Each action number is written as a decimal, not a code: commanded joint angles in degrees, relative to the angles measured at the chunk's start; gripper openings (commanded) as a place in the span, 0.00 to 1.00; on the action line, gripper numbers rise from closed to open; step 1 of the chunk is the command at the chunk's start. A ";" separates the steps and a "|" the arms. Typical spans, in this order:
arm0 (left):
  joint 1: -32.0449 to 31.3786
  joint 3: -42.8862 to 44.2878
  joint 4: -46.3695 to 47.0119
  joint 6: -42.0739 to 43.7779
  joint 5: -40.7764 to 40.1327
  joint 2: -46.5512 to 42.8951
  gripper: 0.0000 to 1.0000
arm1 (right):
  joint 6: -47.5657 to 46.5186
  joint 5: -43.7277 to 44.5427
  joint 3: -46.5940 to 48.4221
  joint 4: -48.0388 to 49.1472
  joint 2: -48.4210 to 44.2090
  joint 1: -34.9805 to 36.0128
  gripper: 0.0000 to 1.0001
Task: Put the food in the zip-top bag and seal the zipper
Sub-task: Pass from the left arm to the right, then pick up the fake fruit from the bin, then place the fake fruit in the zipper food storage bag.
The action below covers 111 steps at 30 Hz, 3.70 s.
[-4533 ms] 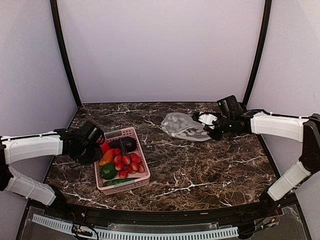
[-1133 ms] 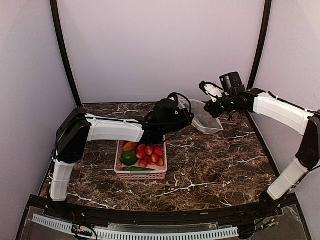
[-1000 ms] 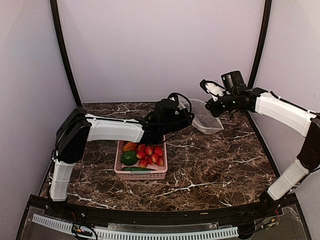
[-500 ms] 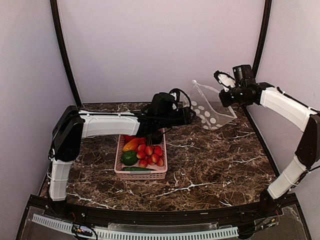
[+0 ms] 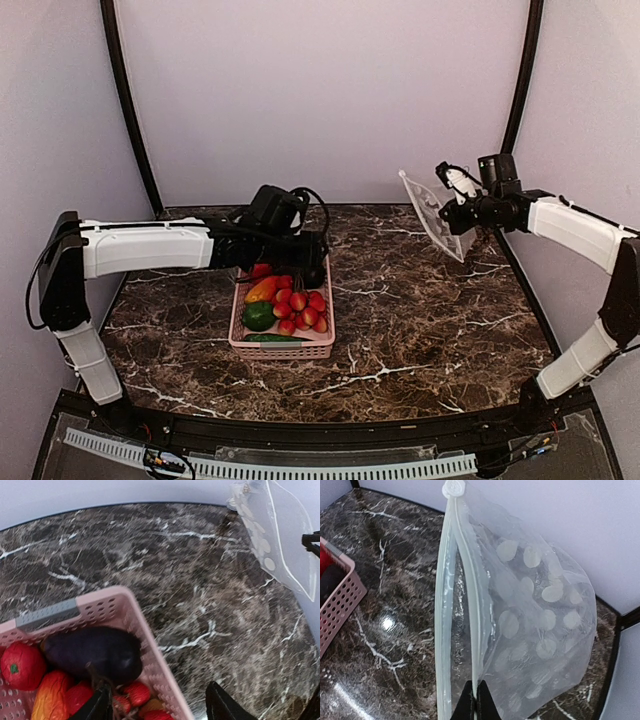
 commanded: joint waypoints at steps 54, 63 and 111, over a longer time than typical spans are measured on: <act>5.49 -0.61 -42.04 40.41 6.89 4.45 0.45 | -0.33 -14.55 -7.72 2.80 0.69 0.33 0.00; 5.36 4.03 -51.69 37.36 10.01 0.53 0.35 | -0.48 -14.59 -7.71 2.80 0.93 0.33 0.00; -2.79 14.23 32.25 -19.07 22.32 16.57 0.27 | 8.48 -24.49 10.85 -18.21 6.31 3.13 0.00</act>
